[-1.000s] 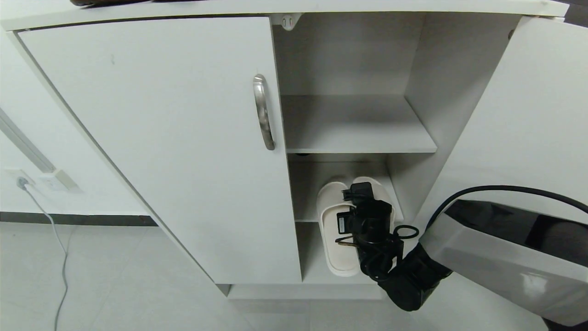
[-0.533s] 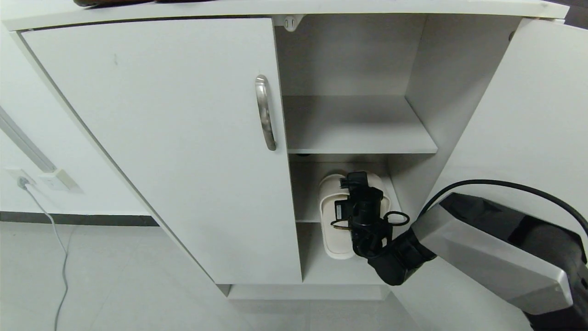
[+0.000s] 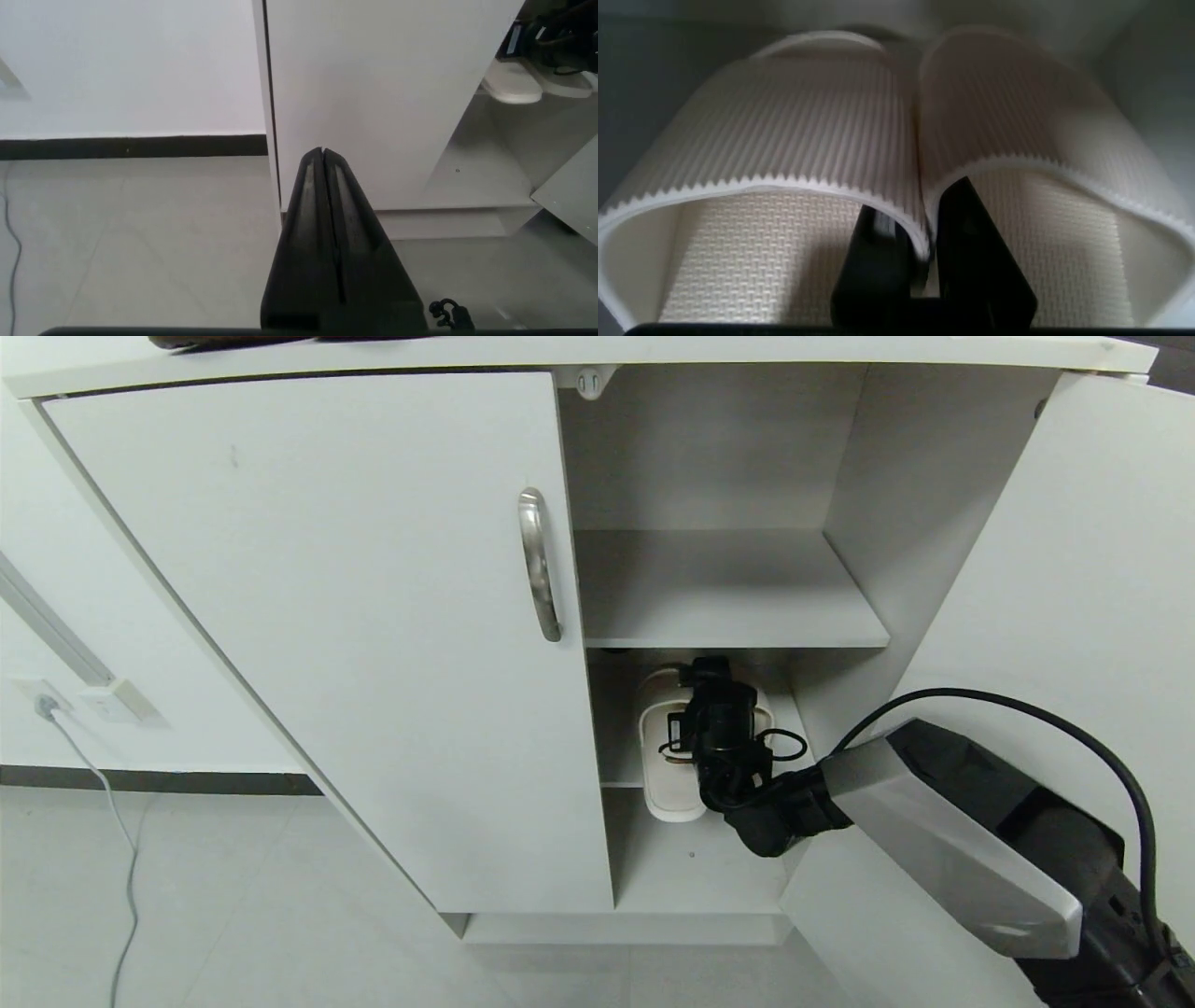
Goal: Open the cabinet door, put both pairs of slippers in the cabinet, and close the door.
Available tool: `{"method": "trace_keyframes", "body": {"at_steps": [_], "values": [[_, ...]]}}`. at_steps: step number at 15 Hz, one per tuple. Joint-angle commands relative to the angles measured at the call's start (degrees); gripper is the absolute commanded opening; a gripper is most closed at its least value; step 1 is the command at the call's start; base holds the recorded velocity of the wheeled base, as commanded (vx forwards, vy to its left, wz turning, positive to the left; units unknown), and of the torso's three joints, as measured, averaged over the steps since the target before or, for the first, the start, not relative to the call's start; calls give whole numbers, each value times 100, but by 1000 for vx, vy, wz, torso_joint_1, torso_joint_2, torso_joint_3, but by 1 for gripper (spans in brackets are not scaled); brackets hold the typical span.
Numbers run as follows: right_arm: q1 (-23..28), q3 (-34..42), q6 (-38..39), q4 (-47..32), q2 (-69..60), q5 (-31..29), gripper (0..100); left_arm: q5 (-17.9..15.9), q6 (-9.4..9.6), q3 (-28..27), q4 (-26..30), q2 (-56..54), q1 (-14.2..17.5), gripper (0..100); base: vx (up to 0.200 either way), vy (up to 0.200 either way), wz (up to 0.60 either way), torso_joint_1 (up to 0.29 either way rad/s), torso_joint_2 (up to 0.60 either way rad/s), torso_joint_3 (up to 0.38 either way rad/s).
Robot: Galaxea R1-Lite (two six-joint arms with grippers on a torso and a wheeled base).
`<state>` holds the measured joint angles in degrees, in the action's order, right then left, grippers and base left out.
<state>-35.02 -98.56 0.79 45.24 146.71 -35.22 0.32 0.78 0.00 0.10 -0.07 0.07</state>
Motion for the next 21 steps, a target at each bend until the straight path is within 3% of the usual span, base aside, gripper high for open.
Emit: {"method": "trace_keyframes", "body": {"at_steps": [1,6,16,17,21], "values": [[83,-366,0,-112,129,50,0,-5,1,-9,-1,7,1,0,0,0,0,0,0,0],[198,-831,0,-375,288,147,0,-5,1,0,-1,7,1,0,0,0,0,0,0,0],[242,-1069,140,-534,542,164,0,-5,1,0,-1,7,1,0,0,0,0,0,0,0],[250,-1104,140,-534,595,164,100,-5,1,-9,-1,7,1,0,0,0,0,0,0,0],[250,-717,132,-490,358,156,100,-5,1,0,-1,7,1,0,0,0,0,0,0,0]]}}
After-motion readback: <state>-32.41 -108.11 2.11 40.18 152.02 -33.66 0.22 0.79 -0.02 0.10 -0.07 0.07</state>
